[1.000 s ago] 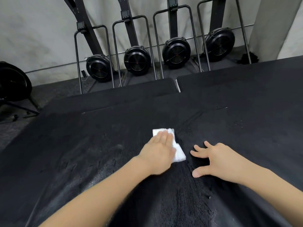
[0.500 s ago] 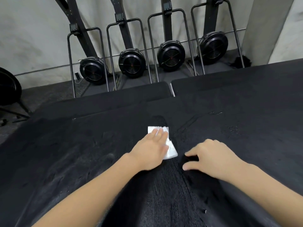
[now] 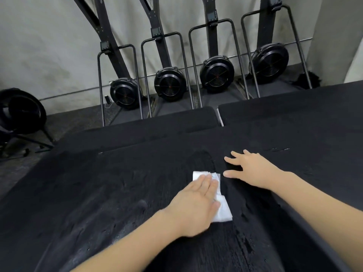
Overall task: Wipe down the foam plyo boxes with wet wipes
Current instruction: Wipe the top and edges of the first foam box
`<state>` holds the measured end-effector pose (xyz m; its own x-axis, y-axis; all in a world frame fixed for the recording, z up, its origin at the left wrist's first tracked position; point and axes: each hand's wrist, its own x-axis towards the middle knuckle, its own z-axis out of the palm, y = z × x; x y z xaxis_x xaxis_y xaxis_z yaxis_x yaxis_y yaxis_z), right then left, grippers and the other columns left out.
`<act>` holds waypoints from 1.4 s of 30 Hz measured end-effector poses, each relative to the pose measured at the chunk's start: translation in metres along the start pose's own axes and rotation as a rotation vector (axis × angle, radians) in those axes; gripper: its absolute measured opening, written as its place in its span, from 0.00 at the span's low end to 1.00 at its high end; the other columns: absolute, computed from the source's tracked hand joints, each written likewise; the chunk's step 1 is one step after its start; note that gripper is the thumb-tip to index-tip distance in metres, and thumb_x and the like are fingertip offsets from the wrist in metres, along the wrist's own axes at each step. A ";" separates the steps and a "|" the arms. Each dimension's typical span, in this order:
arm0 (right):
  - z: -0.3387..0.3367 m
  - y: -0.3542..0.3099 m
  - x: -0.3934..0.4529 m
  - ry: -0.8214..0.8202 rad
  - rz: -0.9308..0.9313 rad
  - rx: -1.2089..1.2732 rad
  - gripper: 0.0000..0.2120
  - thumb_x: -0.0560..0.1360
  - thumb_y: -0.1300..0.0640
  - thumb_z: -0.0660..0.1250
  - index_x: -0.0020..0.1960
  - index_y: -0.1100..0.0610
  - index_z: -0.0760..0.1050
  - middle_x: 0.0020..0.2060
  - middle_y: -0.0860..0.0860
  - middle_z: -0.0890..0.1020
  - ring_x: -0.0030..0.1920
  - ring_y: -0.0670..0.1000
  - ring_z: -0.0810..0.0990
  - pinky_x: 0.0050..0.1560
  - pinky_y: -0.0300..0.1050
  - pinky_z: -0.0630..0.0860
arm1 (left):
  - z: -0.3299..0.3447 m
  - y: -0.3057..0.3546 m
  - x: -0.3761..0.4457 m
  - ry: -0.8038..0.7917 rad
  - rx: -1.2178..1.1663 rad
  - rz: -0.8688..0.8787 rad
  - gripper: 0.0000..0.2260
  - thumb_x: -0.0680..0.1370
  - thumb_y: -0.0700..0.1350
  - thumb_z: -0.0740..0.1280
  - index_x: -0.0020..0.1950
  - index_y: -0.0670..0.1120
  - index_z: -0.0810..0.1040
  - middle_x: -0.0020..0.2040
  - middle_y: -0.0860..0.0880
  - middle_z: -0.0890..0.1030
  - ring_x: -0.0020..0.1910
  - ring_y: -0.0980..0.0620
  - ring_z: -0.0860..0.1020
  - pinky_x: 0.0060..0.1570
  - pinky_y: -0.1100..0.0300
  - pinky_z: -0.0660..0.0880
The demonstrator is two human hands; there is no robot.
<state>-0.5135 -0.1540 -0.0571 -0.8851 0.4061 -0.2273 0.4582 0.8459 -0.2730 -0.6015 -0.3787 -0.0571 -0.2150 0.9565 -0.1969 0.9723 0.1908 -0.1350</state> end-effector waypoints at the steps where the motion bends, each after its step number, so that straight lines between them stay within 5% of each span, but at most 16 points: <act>1: 0.000 0.001 0.001 -0.004 -0.003 0.007 0.35 0.76 0.29 0.57 0.79 0.41 0.56 0.80 0.45 0.54 0.80 0.57 0.50 0.77 0.60 0.52 | -0.002 -0.009 0.013 0.013 0.026 -0.010 0.27 0.86 0.49 0.44 0.81 0.34 0.47 0.82 0.38 0.46 0.81 0.40 0.43 0.80 0.52 0.40; 7: -0.009 0.000 0.010 -0.046 -0.004 0.026 0.36 0.75 0.30 0.61 0.79 0.41 0.59 0.79 0.45 0.58 0.79 0.55 0.55 0.76 0.49 0.57 | -0.017 -0.084 0.107 -0.011 -0.085 -0.170 0.22 0.86 0.46 0.47 0.77 0.36 0.60 0.80 0.37 0.52 0.80 0.38 0.49 0.78 0.48 0.51; 10: -0.013 -0.001 0.013 -0.061 0.002 0.028 0.35 0.75 0.31 0.63 0.78 0.42 0.60 0.79 0.45 0.58 0.78 0.53 0.57 0.75 0.48 0.59 | -0.009 -0.119 0.149 -0.051 -0.088 -0.261 0.35 0.77 0.56 0.38 0.73 0.36 0.65 0.78 0.35 0.56 0.77 0.33 0.53 0.76 0.42 0.55; 15: -0.018 -0.007 0.014 -0.064 -0.002 0.010 0.35 0.75 0.32 0.64 0.78 0.43 0.62 0.79 0.46 0.60 0.77 0.52 0.62 0.73 0.46 0.62 | -0.017 -0.129 0.189 -0.048 -0.126 -0.367 0.27 0.77 0.53 0.43 0.62 0.38 0.71 0.64 0.39 0.70 0.57 0.39 0.67 0.57 0.47 0.67; 20: -0.021 -0.008 0.012 -0.056 0.000 0.000 0.35 0.74 0.32 0.65 0.77 0.44 0.64 0.78 0.46 0.61 0.73 0.52 0.67 0.69 0.43 0.64 | -0.023 -0.088 0.180 0.053 -0.206 -0.117 0.24 0.85 0.50 0.50 0.80 0.41 0.56 0.80 0.44 0.58 0.77 0.42 0.57 0.71 0.48 0.62; 23: -0.023 -0.006 0.010 -0.047 -0.008 -0.012 0.36 0.73 0.31 0.65 0.77 0.43 0.64 0.78 0.45 0.62 0.72 0.51 0.70 0.67 0.42 0.64 | -0.019 -0.071 0.151 0.101 -0.183 0.098 0.23 0.85 0.50 0.52 0.78 0.43 0.58 0.78 0.45 0.61 0.75 0.45 0.59 0.70 0.51 0.64; 28: -0.023 0.002 0.009 -0.065 -0.042 0.035 0.35 0.74 0.33 0.66 0.77 0.39 0.61 0.78 0.43 0.60 0.77 0.50 0.62 0.71 0.41 0.59 | -0.019 -0.100 0.162 0.017 -0.189 -0.094 0.21 0.85 0.48 0.51 0.78 0.43 0.58 0.77 0.43 0.59 0.76 0.43 0.59 0.69 0.44 0.67; 33: -0.021 0.021 0.011 -0.099 -0.045 0.202 0.36 0.71 0.37 0.72 0.76 0.34 0.61 0.78 0.39 0.60 0.78 0.49 0.57 0.74 0.44 0.59 | -0.025 -0.095 0.211 0.005 -0.062 -0.265 0.20 0.83 0.44 0.49 0.70 0.39 0.70 0.72 0.40 0.64 0.68 0.37 0.63 0.69 0.44 0.64; 36: -0.009 0.022 0.007 -0.019 0.035 0.295 0.43 0.69 0.37 0.75 0.78 0.41 0.59 0.79 0.45 0.58 0.80 0.49 0.52 0.76 0.49 0.57 | -0.021 -0.083 0.210 0.018 -0.021 -0.173 0.23 0.85 0.47 0.47 0.77 0.38 0.61 0.79 0.41 0.58 0.75 0.36 0.57 0.72 0.45 0.60; 39: -0.001 0.017 -0.001 0.066 0.079 0.100 0.45 0.72 0.32 0.67 0.81 0.51 0.55 0.80 0.47 0.55 0.80 0.52 0.49 0.78 0.53 0.52 | -0.019 -0.065 0.177 0.054 -0.123 -0.071 0.23 0.85 0.51 0.49 0.79 0.43 0.56 0.79 0.43 0.58 0.75 0.40 0.59 0.68 0.45 0.67; 42: 0.003 0.017 -0.007 0.066 0.085 0.033 0.46 0.73 0.28 0.60 0.81 0.51 0.51 0.81 0.46 0.53 0.81 0.54 0.47 0.78 0.58 0.48 | -0.014 -0.037 0.124 0.168 -0.111 0.145 0.21 0.84 0.51 0.52 0.76 0.44 0.63 0.73 0.45 0.65 0.68 0.44 0.66 0.65 0.48 0.70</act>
<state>-0.4995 -0.1440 -0.0632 -0.8461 0.4983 -0.1892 0.5330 0.7962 -0.2862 -0.6627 -0.2637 -0.0628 -0.0634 0.9972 -0.0408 0.9980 0.0631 -0.0073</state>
